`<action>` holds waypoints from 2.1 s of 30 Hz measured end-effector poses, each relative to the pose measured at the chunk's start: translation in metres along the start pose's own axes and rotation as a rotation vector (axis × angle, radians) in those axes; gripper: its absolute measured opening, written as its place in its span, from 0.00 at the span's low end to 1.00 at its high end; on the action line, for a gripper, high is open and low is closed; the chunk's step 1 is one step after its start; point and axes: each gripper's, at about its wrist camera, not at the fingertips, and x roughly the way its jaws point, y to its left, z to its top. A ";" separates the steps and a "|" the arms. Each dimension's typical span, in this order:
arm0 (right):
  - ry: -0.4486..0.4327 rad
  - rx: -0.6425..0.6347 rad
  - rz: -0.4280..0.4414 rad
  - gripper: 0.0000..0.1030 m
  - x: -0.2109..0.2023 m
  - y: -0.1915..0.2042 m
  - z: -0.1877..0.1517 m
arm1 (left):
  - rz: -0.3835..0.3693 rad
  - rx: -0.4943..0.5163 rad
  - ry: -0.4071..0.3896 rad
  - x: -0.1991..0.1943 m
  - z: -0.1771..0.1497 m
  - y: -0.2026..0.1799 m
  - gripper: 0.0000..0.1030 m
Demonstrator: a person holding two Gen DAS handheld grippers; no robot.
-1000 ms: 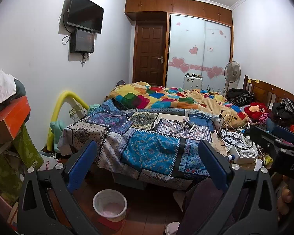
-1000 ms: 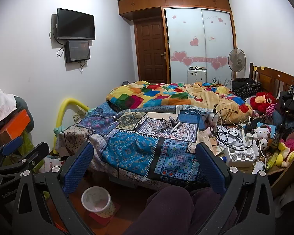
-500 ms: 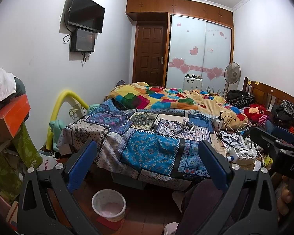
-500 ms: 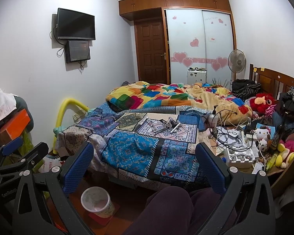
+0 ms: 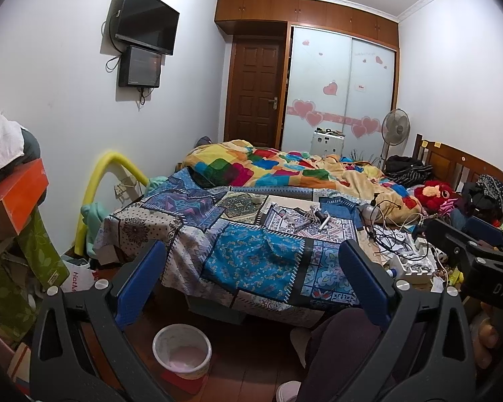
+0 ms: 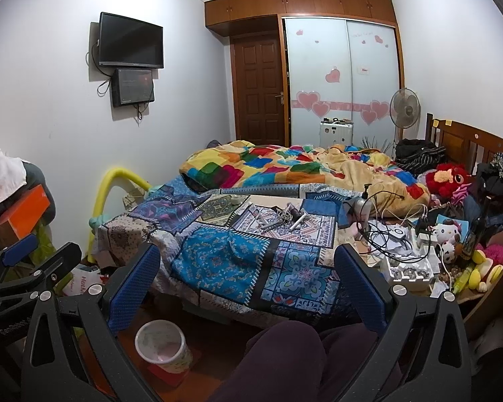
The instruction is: Collect trash
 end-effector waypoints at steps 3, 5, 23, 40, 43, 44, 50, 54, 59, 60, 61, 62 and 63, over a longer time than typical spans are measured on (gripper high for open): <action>0.000 -0.007 -0.003 1.00 0.003 -0.001 0.001 | -0.004 -0.001 0.013 0.007 0.005 0.000 1.00; 0.000 -0.018 -0.011 1.00 0.007 -0.001 0.003 | -0.009 -0.011 0.030 0.012 0.009 0.001 1.00; 0.058 -0.010 -0.058 1.00 0.097 -0.044 0.040 | 0.027 -0.003 0.144 0.153 0.059 -0.007 1.00; 0.264 -0.002 -0.161 1.00 0.252 -0.140 0.039 | 0.006 -0.021 0.369 0.364 0.043 -0.054 0.98; 0.306 0.023 -0.144 1.00 0.277 -0.157 0.033 | -0.014 -0.008 0.397 0.397 0.037 -0.065 0.98; 0.323 0.035 -0.136 1.00 0.286 -0.162 0.031 | -0.025 0.000 0.405 0.409 0.034 -0.070 0.98; 0.409 0.133 -0.059 0.95 0.342 -0.187 0.023 | -0.087 0.049 0.449 0.463 0.018 -0.090 0.85; 0.449 0.157 -0.016 0.81 0.380 -0.191 0.018 | -0.156 0.065 0.484 0.496 0.010 -0.103 0.72; 0.495 0.187 0.030 0.68 0.421 -0.196 0.012 | -0.266 0.064 0.523 0.533 0.000 -0.122 0.54; 0.505 0.202 0.047 0.64 0.429 -0.197 0.010 | -0.277 0.072 0.531 0.538 -0.002 -0.126 0.51; 0.519 0.217 0.062 0.62 0.438 -0.197 0.008 | -0.278 0.086 0.541 0.545 -0.006 -0.126 0.45; 0.531 0.227 0.070 0.58 0.446 -0.198 0.008 | -0.293 0.093 0.556 0.552 -0.010 -0.128 0.40; 0.548 0.241 0.086 0.54 0.455 -0.198 0.005 | -0.301 0.100 0.567 0.558 -0.012 -0.130 0.38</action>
